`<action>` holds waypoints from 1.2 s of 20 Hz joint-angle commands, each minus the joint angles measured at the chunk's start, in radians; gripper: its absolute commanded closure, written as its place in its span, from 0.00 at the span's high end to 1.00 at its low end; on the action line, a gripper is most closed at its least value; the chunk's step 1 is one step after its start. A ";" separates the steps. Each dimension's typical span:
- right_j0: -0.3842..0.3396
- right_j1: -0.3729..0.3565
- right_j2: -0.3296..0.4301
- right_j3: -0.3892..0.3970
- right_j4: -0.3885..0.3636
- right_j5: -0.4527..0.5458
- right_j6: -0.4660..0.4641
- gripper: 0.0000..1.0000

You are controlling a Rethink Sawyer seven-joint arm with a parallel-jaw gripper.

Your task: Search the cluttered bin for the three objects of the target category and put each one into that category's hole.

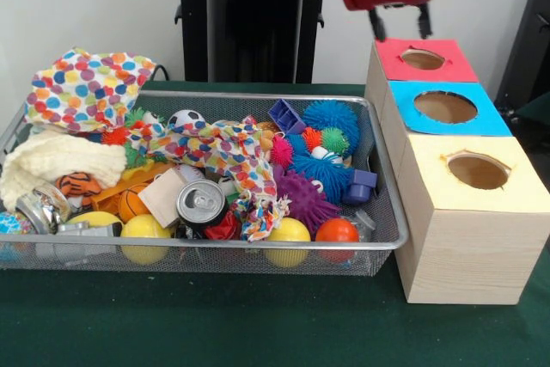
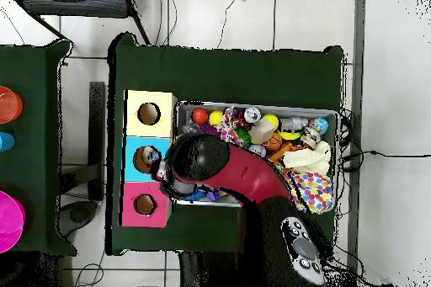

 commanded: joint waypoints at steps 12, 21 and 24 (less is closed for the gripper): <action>-0.077 -0.010 -0.118 -0.078 -0.179 -0.285 0.096 1.00; -0.140 0.073 -0.066 -0.042 -0.165 -0.364 0.067 1.00; -0.153 0.084 -0.027 0.017 -0.118 -0.458 0.114 1.00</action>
